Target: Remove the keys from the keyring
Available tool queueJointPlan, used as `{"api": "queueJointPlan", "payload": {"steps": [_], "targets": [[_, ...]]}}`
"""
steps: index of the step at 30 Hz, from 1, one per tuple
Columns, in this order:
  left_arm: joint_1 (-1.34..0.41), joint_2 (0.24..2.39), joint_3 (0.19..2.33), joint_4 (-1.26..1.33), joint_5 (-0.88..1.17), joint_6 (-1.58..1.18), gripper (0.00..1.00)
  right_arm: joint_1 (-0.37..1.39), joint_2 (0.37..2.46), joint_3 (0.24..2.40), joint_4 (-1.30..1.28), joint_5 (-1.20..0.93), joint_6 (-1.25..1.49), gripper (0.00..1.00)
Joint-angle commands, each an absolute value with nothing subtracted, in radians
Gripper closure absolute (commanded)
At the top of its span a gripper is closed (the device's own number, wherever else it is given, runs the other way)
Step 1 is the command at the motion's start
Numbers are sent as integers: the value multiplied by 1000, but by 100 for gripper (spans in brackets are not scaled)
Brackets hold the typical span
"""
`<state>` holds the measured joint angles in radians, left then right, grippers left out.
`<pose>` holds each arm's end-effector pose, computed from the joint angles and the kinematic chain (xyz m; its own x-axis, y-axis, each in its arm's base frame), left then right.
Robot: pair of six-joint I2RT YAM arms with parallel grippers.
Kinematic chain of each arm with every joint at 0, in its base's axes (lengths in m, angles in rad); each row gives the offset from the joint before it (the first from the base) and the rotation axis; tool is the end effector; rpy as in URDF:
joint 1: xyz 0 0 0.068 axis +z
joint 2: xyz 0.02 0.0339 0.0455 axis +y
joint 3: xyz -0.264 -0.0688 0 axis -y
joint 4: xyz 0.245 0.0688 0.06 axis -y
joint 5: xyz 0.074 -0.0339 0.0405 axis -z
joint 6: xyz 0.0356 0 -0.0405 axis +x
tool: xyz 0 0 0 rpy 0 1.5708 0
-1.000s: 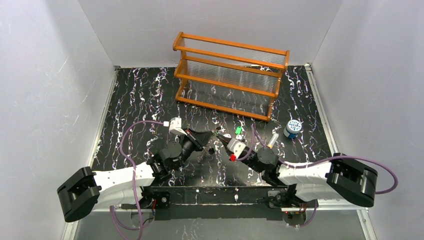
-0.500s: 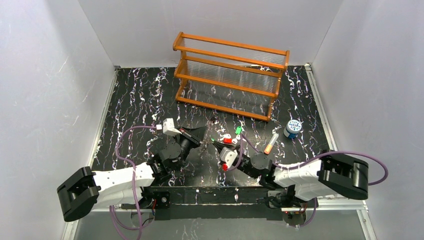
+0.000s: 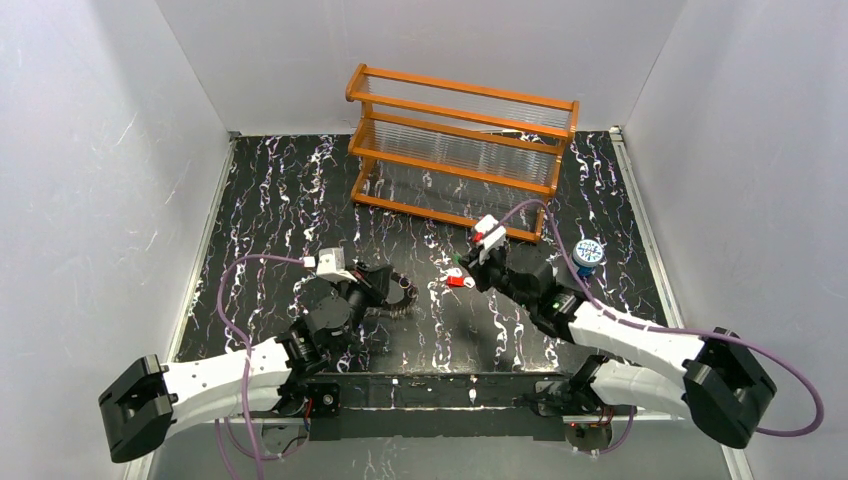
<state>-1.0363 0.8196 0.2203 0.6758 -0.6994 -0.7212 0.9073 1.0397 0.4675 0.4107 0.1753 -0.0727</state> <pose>0.1098 -0.1406 0.2255 -0.1897 -0.6715 -0.7163 0.2747 0.6642 -0.6953 0.1480 0.1793 0.2414 -0.0501 -0.1803 -0.9823 -0.6752 0.7309 -0.0997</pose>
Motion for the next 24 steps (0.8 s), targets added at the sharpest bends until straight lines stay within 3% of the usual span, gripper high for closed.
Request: {"api": "queueJointPlan", "payload": {"steps": [1, 7, 11, 13, 17, 21, 24], "targets": [[-1035, 786, 218, 616, -725, -547, 100, 770, 1110, 512, 259, -35, 196, 99], [-1035, 753, 208, 557, -747, -473, 100, 639, 1251, 507, 353, -168, 374, 98], [-1035, 757, 211, 557, -718, -427, 100, 596, 1347, 525, 365, -176, 426, 93], [-1035, 752, 216, 551, -711, -414, 100, 589, 1363, 533, 348, -127, 442, 84], [-1035, 732, 218, 524, -729, -410, 99, 576, 1322, 534, 306, -11, 457, 52], [-1035, 716, 242, 474, -728, -397, 90, 576, 1225, 553, 199, 101, 447, 31], [-1035, 697, 278, 428, -698, -361, 78, 574, 1123, 577, 86, 150, 424, 11]]}}
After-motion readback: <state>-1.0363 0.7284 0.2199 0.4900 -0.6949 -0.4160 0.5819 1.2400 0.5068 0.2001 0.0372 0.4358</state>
